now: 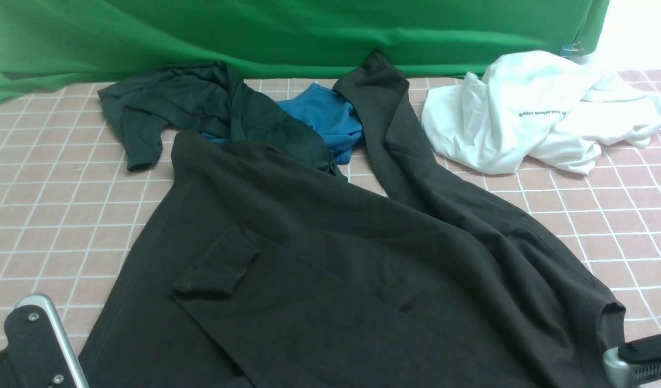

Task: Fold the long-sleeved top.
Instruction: Use your right arm to clamp the cuff farthest to him

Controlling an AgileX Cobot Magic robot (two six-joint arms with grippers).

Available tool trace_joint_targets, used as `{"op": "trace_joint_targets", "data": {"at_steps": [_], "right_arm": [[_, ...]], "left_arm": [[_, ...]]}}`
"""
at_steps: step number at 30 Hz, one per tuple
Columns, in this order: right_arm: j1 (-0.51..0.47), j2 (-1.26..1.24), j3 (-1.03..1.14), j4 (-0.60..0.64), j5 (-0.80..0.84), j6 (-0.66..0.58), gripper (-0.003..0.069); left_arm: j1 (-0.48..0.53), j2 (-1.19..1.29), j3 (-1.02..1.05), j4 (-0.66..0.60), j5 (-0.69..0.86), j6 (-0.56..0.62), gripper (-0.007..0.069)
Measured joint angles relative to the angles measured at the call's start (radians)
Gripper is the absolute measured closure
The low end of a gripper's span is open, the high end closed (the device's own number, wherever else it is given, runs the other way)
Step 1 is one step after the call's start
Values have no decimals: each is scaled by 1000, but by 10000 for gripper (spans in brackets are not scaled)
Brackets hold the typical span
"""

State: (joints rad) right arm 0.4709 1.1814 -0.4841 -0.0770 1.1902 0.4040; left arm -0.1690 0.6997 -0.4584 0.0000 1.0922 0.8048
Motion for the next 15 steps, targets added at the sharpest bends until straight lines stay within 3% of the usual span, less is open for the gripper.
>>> {"op": "trace_joint_targets", "data": {"at_steps": [5,7,10,15], "right_arm": [[0,-31,-88,-1,23,-37,171],[1,-49,-161,-1,22,-37,120],[1,-56,-271,-1,-40,-50,118],[-63,132,-562,61,-263,-205,271]], "left_arm": [[0,0,0,0,21,0,589],[0,0,0,0,26,0,589],[0,0,0,0,28,0,589],[0,0,0,0,6,0,589]]}}
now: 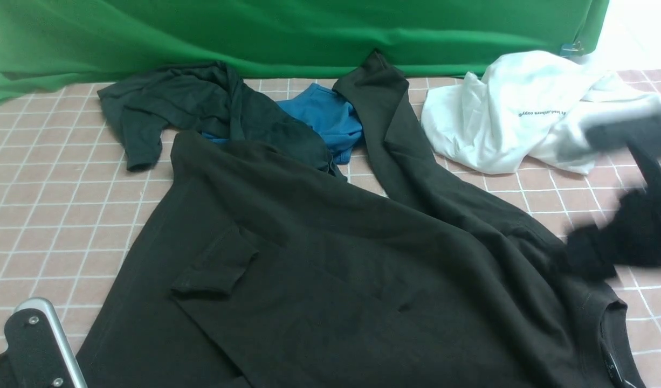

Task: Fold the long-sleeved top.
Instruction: Use your right arm to clamp the cuff farthest to him

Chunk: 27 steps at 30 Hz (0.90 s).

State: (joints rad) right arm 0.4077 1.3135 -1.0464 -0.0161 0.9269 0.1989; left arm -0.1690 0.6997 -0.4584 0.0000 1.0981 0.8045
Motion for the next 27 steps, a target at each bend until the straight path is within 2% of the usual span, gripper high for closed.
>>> {"op": "trace_joint_targets", "data": {"at_steps": [2,3,7,9,11,16,22,27], "right_arm": [[-20,72,-68,7,-55,-30,288],[-53,183,-160,16,-119,-82,300],[-82,349,-340,16,-193,-177,302],[-87,460,-465,32,-223,-241,284],[-87,569,-619,44,-233,-284,230],[-98,767,-896,70,-238,-303,160],[-117,1058,-1248,85,-246,-321,151],[-146,1232,-1427,155,-262,-342,150]], "left_arm": [[0,0,0,0,-6,0,589],[0,0,0,0,-12,0,589],[0,0,0,0,-25,0,589],[0,0,0,0,-36,0,589],[0,0,0,0,-47,0,589],[0,0,0,10,-49,0,589],[0,0,0,22,-48,0,589],[0,0,0,24,-49,0,589]]}}
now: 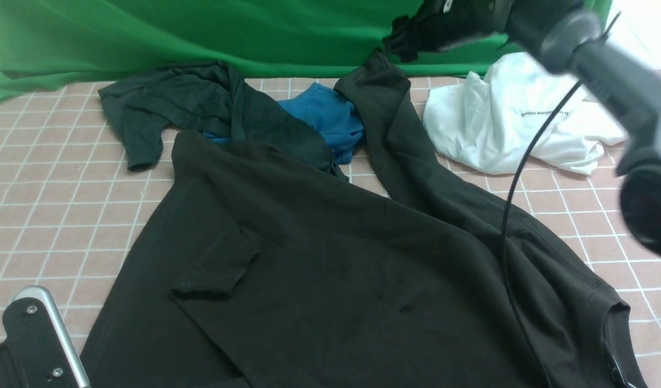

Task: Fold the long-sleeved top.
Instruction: Use your right arm to clamp the cuff farthest to him

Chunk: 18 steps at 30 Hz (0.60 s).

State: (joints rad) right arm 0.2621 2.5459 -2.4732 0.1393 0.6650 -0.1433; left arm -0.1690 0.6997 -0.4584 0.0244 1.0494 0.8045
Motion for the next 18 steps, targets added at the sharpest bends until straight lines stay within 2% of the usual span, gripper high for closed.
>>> {"op": "trace_joint_targets", "data": {"at_steps": [8,11,18], "right_arm": [[-31,136,-98,94,-28,-41,150],[-31,160,-98,184,-29,-124,150],[-28,201,-98,220,-85,-158,158]], "left_arm": [[0,0,0,0,0,-5,589],[0,0,0,0,0,-4,589],[0,0,0,0,0,-4,589]]}}
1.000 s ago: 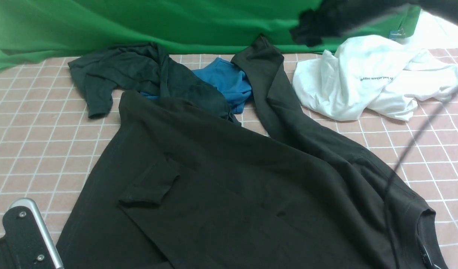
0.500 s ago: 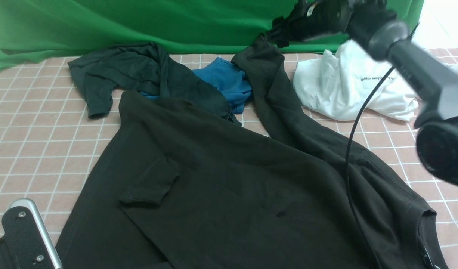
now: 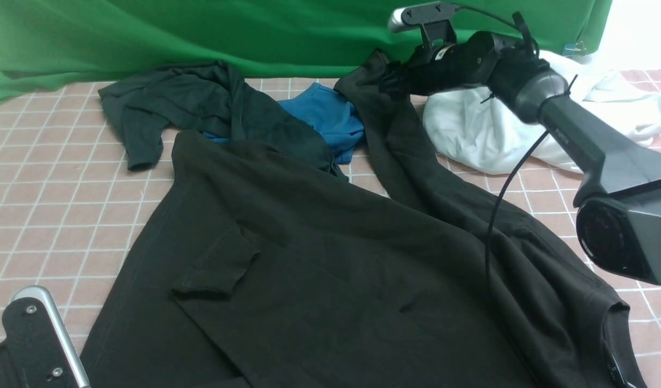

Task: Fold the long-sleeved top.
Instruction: Use your right arm to clamp the cuff farthest to him, then use the right arm to drag and drop the cuff onto the cuffclosest to the right arm

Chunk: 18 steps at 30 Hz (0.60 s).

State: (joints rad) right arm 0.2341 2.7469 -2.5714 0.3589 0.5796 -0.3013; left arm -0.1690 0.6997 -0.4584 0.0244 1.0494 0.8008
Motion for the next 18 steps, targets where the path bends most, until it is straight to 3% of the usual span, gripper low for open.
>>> {"op": "trace_joint_targets", "data": {"at_steps": [4,11,18], "right_arm": [[-1,17,1,2,-27,-23,262],[-2,30,3,4,-36,-43,582],[-3,-52,3,3,12,-64,622]], "left_arm": [[0,0,0,0,0,0,589],[0,0,0,0,0,0,589],[0,0,0,0,0,3,589]]}}
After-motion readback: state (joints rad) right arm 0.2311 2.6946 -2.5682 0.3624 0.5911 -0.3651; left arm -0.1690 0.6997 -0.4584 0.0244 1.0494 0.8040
